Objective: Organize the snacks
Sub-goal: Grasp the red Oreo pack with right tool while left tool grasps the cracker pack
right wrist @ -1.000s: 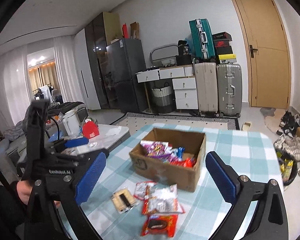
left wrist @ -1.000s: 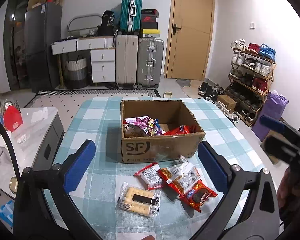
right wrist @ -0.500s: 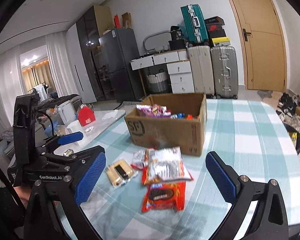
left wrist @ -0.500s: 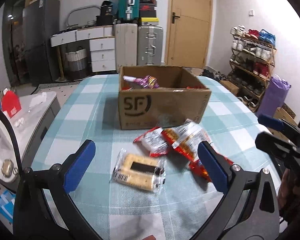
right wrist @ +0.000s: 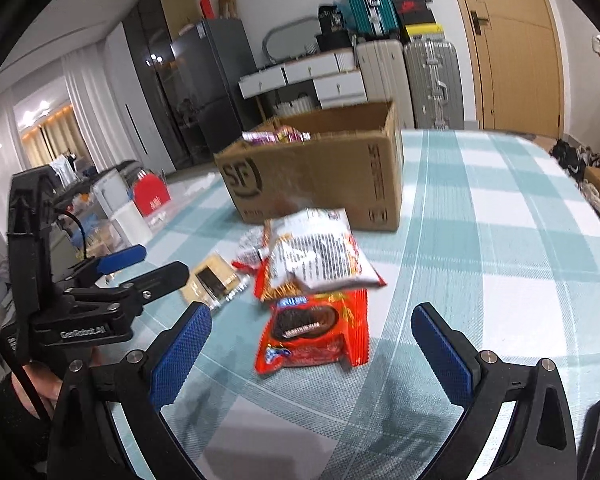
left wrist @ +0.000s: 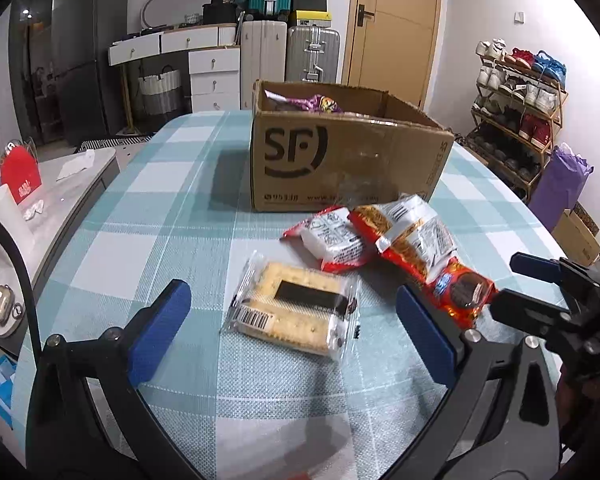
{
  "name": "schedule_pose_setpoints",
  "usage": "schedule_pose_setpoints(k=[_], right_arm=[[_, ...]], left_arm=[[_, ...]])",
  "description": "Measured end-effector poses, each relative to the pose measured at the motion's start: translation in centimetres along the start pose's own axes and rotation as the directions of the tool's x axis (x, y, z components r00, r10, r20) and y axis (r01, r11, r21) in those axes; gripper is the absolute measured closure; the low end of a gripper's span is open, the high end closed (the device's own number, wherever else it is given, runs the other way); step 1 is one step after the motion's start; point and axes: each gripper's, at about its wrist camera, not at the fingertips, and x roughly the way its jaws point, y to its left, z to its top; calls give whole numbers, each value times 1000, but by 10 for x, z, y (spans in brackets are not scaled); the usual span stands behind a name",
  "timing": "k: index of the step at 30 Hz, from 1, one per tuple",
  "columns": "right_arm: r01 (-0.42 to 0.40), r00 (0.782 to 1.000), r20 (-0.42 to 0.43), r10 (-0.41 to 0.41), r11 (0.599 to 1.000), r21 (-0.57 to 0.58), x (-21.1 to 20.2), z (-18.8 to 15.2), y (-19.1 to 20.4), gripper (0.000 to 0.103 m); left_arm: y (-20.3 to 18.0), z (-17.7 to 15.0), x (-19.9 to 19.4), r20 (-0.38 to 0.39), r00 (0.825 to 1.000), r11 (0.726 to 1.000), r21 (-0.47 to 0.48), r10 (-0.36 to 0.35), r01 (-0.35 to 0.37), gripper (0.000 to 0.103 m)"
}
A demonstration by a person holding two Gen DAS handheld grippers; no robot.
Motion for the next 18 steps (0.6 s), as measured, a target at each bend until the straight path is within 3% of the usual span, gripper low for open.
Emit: schedule_pose_setpoints(k=[11,17,18], right_arm=[[17,989,-145,-13,999,28,39,4,-2,2],[48,984,-172,-46,999,3,45,4,2,21],[59,983,-172,-58,998,-2,46,4,2,28]], left_arm=[[17,0,10,-56,998,996,-84,-27,22,1],[28,0,17,-74,996,991,-132,-43,33,1],[28,0,18,-77,996,991,-131,-43,33,1]])
